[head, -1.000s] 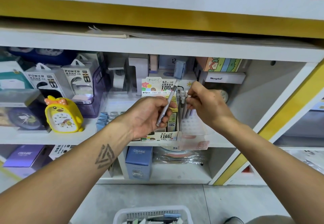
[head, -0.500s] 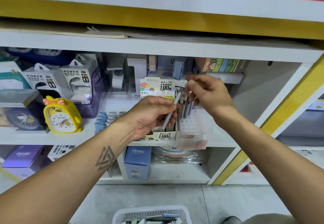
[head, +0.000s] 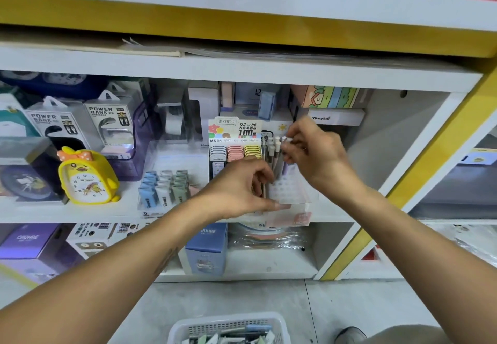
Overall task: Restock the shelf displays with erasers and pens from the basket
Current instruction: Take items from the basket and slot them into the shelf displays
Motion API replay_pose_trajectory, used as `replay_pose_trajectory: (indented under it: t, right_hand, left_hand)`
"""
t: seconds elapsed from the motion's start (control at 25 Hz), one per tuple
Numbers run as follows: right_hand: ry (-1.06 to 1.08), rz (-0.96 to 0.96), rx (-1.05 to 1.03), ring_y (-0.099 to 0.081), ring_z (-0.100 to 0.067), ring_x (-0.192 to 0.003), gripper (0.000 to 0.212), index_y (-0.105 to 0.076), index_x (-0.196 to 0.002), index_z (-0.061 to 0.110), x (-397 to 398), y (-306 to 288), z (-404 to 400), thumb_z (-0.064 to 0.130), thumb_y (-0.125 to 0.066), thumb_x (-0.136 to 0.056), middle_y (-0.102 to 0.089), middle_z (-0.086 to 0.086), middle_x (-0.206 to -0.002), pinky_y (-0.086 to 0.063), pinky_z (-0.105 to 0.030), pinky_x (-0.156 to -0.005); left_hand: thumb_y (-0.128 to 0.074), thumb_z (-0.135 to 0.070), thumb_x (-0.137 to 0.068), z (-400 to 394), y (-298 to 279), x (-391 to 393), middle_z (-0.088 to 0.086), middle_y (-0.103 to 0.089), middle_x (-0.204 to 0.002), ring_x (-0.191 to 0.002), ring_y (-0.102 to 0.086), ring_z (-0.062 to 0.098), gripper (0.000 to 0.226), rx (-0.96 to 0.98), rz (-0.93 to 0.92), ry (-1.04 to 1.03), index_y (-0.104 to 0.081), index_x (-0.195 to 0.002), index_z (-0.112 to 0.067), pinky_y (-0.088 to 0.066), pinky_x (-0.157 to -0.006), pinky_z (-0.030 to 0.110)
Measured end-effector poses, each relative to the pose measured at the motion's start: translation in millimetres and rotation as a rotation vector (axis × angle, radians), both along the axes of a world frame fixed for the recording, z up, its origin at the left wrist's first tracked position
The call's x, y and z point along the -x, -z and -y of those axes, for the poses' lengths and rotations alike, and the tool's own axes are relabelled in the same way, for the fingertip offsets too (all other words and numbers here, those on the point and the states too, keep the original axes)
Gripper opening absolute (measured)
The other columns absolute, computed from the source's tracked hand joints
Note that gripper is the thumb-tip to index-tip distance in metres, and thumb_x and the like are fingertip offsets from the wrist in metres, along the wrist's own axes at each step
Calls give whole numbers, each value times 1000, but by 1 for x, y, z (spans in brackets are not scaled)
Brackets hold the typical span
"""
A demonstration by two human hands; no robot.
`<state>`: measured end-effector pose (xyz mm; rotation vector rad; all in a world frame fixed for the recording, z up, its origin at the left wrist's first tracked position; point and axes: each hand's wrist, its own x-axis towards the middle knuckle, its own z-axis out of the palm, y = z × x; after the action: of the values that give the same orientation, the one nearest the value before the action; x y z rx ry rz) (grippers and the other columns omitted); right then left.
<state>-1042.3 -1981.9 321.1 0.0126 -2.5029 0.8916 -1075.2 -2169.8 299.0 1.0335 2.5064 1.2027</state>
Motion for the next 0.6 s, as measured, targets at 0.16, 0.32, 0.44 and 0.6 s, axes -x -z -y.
replay_pose_trajectory:
  t: [0.16, 0.32, 0.44, 0.6]
  right_hand:
    - [-65, -29, 10, -68, 0, -64, 25, -48, -91, 30, 2, 13, -1, 14, -66, -94, -65, 9, -71, -59, -46, -57]
    - [-92, 4, 10, -69, -6, -65, 27, -49, -87, 27, 2, 14, -2, 8, -67, -92, -66, 7, -72, -59, -45, -58]
    - [-108, 4, 17, -69, -6, -64, 25, -51, -83, 24, 1, 13, -2, 7, -68, -91, -67, 12, -77, -58, -42, -60]
    - [-108, 0, -28, -67, -9, -64, 18, -56, -83, 19, 3, 14, -1, 10, -69, -91, -67, 4, -66, -56, -39, -62]
  left_hand:
    - [-88, -33, -68, -8, 10, -4, -11, -54, -92, -76, -58, 6, 38, 85, -102, 25, -63, -95, -25, -49, -67, 20]
    - [-85, -33, -72, -9, 15, -2, -12, -56, -86, -75, -58, 5, 30, 93, -104, -20, -64, -92, -24, -49, -65, 20]
    - [-85, -33, -72, -10, 15, -1, -13, -58, -85, -73, -59, 2, 29, 88, -111, -34, -65, -91, -24, -49, -63, 17]
    - [-86, -27, -72, -11, 16, 2, -11, -61, -86, -72, -62, 7, 28, 65, -94, -30, -67, -92, -20, -52, -65, 19]
